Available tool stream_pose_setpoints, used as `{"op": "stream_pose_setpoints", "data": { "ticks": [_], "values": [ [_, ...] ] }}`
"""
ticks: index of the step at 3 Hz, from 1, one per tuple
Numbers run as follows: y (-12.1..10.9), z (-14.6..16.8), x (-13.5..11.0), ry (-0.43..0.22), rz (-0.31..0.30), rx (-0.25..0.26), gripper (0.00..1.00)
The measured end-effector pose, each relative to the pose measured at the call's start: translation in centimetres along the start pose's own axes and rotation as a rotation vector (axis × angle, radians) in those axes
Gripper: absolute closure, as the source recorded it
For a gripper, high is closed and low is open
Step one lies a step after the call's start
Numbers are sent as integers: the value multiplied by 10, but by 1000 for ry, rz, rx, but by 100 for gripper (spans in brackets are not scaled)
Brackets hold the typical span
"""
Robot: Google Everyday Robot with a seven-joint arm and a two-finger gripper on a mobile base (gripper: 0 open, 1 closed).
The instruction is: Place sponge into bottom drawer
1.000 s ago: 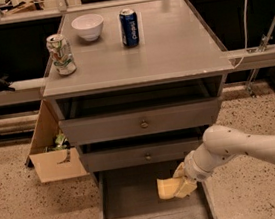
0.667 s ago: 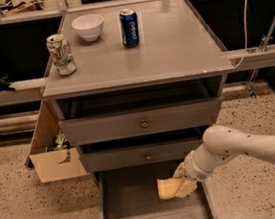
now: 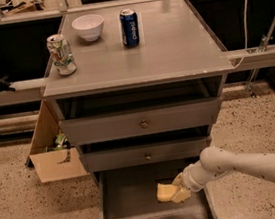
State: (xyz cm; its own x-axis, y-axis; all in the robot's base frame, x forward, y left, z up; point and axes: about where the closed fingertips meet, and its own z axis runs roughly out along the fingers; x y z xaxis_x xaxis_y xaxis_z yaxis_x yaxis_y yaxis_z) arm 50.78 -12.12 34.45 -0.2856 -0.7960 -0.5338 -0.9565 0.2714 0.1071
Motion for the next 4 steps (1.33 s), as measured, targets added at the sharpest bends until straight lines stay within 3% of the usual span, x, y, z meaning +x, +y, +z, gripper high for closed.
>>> {"op": "stream_pose_setpoints", "data": {
  "ticks": [1,2,4],
  "values": [
    [-17,44,29,-28,71,-4,100],
    [-29,92,55,-55,124,-68,73],
    [-37,136,78,-72,165,-191,28]
  ]
}}
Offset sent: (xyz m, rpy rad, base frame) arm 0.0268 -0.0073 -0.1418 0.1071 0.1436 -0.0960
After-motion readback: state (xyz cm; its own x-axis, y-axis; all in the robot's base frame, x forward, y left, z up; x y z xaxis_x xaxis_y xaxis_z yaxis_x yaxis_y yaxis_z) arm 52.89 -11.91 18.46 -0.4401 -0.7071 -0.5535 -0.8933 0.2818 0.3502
